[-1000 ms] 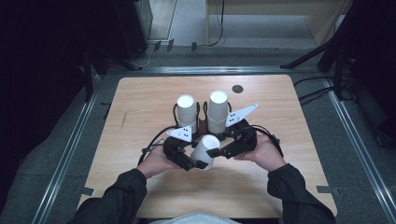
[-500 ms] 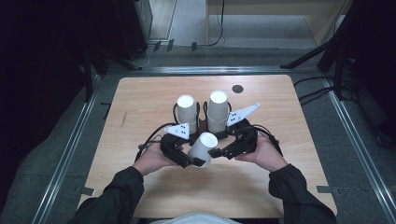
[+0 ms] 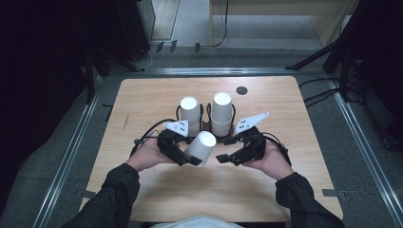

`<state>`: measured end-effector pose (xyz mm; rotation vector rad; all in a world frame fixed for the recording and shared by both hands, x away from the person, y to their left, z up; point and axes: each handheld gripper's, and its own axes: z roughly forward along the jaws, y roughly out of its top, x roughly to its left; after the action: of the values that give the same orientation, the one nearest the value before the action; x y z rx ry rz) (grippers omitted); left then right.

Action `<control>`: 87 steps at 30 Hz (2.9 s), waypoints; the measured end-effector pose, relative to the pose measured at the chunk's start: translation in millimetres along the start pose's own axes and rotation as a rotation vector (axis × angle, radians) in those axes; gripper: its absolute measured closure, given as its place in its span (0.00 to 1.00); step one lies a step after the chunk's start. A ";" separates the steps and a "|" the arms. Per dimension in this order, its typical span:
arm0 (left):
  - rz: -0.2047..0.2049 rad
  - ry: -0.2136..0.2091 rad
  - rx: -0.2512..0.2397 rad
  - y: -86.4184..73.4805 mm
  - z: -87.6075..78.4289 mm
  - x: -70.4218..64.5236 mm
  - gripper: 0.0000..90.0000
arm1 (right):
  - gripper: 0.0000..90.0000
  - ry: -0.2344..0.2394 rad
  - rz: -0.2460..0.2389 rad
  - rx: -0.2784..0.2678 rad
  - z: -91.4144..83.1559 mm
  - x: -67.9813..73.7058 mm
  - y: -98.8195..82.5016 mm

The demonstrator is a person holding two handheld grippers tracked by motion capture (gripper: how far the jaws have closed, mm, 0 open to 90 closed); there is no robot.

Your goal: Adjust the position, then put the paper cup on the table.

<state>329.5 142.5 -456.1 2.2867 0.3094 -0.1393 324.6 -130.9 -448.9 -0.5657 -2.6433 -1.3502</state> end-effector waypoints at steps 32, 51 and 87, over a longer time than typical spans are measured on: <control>0.057 -0.018 0.227 6.9 15.3 7.9 0.30 | 0.33 -0.028 -0.068 0.042 18.0 5.3 -16.8; 0.106 -0.009 0.316 6.5 30.9 0.8 0.30 | 0.31 -0.001 -0.109 0.064 28.7 10.1 -14.6; 0.051 -0.054 0.242 6.0 31.8 -3.9 0.03 | 0.36 0.084 -0.148 0.070 36.7 15.2 -3.4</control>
<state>327.3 114.3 -472.4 2.5234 0.2147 -0.2226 311.6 -99.2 -469.2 -0.3036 -2.6971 -1.2811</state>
